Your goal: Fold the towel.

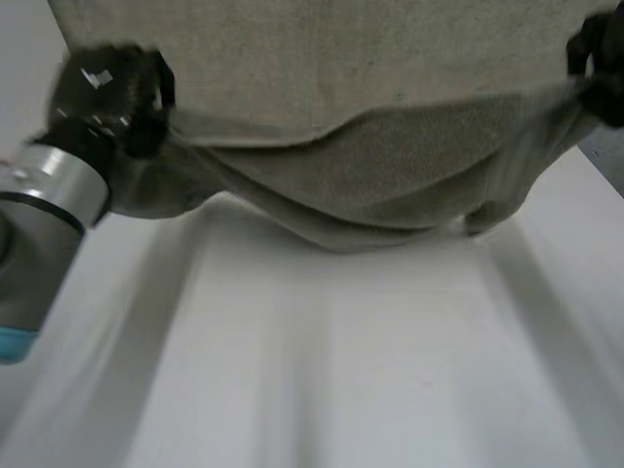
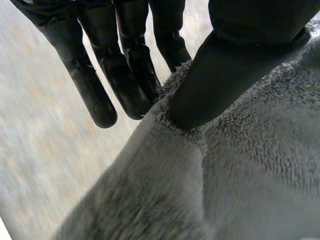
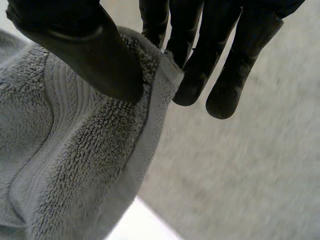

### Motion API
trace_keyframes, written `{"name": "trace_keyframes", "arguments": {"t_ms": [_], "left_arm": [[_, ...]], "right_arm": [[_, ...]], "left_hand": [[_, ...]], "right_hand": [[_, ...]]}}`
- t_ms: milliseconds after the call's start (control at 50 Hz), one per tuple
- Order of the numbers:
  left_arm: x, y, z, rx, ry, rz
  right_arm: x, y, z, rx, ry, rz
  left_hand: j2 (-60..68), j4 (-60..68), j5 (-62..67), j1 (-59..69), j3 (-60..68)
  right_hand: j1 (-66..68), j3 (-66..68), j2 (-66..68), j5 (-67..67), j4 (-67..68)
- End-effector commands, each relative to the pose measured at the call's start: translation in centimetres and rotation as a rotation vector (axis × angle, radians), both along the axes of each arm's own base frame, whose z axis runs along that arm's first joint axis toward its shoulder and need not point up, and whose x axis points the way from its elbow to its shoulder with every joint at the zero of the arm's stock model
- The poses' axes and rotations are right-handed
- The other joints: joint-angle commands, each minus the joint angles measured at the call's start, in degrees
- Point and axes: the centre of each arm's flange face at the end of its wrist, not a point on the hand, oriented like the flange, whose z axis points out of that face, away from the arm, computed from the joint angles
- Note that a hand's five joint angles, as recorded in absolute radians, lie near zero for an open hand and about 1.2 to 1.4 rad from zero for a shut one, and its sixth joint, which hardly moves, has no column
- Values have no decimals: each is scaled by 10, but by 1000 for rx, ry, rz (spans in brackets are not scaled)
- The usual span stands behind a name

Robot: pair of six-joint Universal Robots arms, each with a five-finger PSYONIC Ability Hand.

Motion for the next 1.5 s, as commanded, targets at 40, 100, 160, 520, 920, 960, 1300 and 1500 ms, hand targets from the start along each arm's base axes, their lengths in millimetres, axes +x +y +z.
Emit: {"name": "trace_keyframes", "arguments": {"t_ms": [40,100,160,520,920,960,1300,1500], "left_arm": [[8,17,38,-91,16,-6],[2,4,17,-17,-44,-31],[-2,-3,1,37,-88,-48],[-40,-105,-47,68,-332,-55],[-10,-104,3,-261,-40,35],[-9,-100,-19,-182,-71,23],[-1,-33,-157,240,-297,-196],[-1,-32,-178,271,-352,-198]], "right_arm": [[-2,18,41,-38,21,25],[-2,7,32,25,49,26],[5,-7,9,119,111,53],[100,-95,-59,-7,308,2],[87,-56,-8,-286,76,27],[84,-48,-47,-96,140,80],[48,-14,-178,292,348,96],[39,-24,-187,300,331,52]], "left_hand": [[106,102,128,144,104],[106,102,128,144,104],[106,102,128,144,104],[106,102,128,144,104],[106,102,128,144,104],[106,102,128,144,104],[106,102,128,144,104],[-149,-152,-127,-111,-151]], "right_hand": [[39,33,35,32,36],[39,33,35,32,36],[39,33,35,32,36],[39,33,35,32,36],[39,33,35,32,36],[39,33,35,32,36],[39,33,35,32,36],[39,33,35,32,36]]}}
